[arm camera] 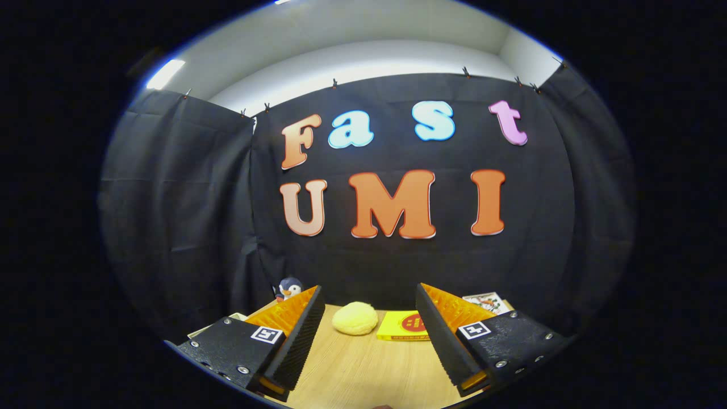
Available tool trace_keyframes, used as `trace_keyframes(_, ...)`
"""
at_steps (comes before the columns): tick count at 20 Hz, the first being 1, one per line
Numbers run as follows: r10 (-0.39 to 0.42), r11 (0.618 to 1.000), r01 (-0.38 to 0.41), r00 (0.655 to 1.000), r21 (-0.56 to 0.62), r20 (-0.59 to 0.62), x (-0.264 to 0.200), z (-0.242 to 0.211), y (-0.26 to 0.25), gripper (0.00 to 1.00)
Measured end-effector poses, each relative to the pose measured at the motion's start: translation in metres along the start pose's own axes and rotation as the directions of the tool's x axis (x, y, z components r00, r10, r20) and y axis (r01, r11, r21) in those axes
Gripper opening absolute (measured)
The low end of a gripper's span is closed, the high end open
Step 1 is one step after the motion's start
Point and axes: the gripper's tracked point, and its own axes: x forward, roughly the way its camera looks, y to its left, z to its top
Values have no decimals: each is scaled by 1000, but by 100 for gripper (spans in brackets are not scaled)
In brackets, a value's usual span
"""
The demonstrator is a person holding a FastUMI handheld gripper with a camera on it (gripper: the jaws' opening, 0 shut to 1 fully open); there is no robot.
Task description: Open the storage box then place both shoes into the box .Put the left shoe in first, then the right shoe, with the right side of both shoes facing outward in a uniform manner.
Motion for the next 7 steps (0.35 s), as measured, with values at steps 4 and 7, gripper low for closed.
trace_keyframes(4,-25,999,28,997,-46,77,-8,20,-1,96)
trace_keyframes(7,-40,997,48,992,-60,120,-12,39,-2,96)
